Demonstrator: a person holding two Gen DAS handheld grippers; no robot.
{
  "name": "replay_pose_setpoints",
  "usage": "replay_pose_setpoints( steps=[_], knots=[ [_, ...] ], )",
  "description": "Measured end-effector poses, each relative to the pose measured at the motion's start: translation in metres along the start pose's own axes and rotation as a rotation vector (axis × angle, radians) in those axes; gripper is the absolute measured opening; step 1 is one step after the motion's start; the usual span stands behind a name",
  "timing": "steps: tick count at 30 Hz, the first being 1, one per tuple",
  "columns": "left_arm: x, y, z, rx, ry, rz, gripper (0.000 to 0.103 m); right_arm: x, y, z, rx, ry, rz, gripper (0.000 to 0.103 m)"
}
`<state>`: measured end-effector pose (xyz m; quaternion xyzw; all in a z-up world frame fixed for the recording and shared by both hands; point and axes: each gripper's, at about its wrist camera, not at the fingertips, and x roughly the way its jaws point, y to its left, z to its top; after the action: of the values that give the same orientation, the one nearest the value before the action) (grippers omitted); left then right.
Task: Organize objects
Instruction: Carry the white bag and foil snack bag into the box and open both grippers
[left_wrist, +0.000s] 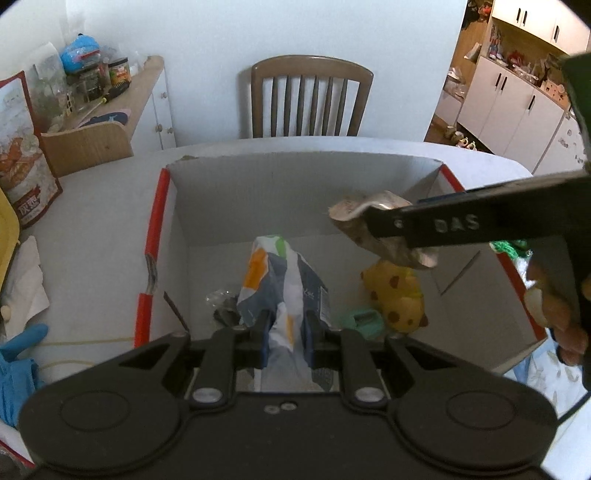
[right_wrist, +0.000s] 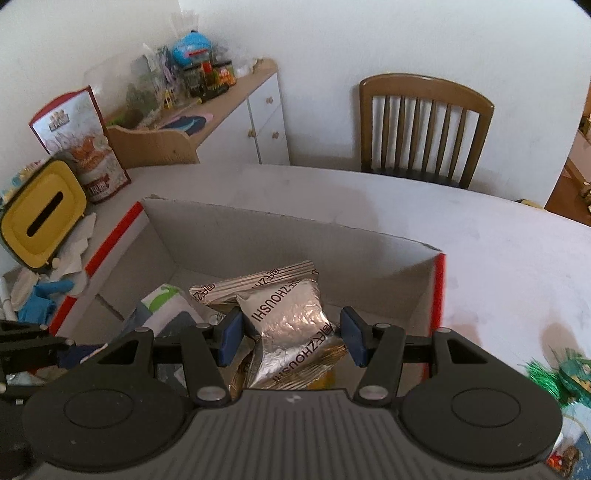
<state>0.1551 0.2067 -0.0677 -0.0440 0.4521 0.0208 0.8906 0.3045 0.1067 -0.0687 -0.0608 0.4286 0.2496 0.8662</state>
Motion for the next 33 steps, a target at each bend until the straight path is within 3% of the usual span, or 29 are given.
replay_pose_setpoints(
  steps=[17,28,33],
  knots=[
    [0.023,0.007,-0.003,-0.027,0.056,-0.024,0.019,0.047,0.012,0.003,-0.013,0.115,0.016,0.057],
    [0.028,0.009,-0.004,-0.049,0.086,-0.022,0.035,0.043,0.009,0.001,-0.003,0.145,0.032,0.058],
    [0.025,0.007,-0.005,-0.053,0.079,-0.017,0.048,0.028,0.003,0.002,0.033,0.12,0.043,0.059]
  ],
)
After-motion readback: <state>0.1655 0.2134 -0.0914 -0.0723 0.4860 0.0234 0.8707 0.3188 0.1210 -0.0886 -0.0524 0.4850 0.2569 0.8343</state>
